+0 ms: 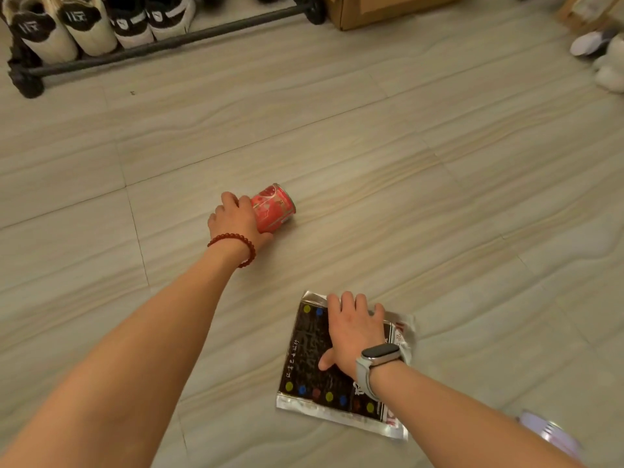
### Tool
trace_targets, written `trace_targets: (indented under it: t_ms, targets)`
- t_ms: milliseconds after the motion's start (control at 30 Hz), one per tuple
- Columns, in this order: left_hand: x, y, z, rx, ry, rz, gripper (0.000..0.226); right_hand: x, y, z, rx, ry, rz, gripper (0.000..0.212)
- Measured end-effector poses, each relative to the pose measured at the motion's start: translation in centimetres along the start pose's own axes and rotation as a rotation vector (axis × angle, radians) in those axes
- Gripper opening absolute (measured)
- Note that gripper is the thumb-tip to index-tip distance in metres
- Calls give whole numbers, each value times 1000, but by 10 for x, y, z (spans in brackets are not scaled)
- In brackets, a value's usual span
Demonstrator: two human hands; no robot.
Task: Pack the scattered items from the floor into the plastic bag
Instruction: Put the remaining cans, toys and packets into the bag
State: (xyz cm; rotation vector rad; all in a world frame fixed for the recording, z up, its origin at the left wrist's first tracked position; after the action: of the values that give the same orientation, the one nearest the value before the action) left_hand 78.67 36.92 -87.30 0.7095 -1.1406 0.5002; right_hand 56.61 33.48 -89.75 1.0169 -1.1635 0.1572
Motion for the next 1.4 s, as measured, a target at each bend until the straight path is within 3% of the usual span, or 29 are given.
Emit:
trace_targets:
  t_ms: [133, 233, 467, 700, 867, 1000, 1200, 1300, 1400]
  targets:
    - [-11, 21, 1, -16, -30, -31, 70, 2, 3, -2, -12, -5, 28, 90]
    - [-14, 58, -12, 42, 114, -38, 70, 5, 6, -4, 19, 1, 59, 83]
    - [30, 172, -56, 98, 372, 76, 67, 19, 25, -15, 134, -181, -50, 35]
    - [85, 278, -103, 244, 509, 338, 70, 73, 79, -104, 433, -277, 229, 7]
    - [113, 352, -139, 387, 602, 578, 67, 112, 122, -155, 821, -387, 656, 11]
    - [118, 404, -163, 507, 722, 718, 67, 130, 138, -185, 884, -582, 809, 15]
    - [126, 440, -189, 591, 782, 823, 66, 142, 163, -220, 946, -563, 869, 19]
    - [132, 445, -193, 573, 810, 848, 61, 143, 172, -229, 982, -550, 771, 43]
    - [137, 437, -193, 460, 912, 791, 62, 136, 183, -235, 1078, -491, 764, 20]
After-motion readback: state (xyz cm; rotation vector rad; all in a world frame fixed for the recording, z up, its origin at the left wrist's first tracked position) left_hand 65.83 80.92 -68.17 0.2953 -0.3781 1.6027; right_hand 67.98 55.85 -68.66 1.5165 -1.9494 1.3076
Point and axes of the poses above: each hand's wrist, its own y-axis away from the middle knuckle, its own x-axis out of the back of the hand, z = x × y, the point moved 4 cm from there along -y, towards the middle knuckle, and after that the axes turned 10 degrees about -x, right-handed, at the moved point
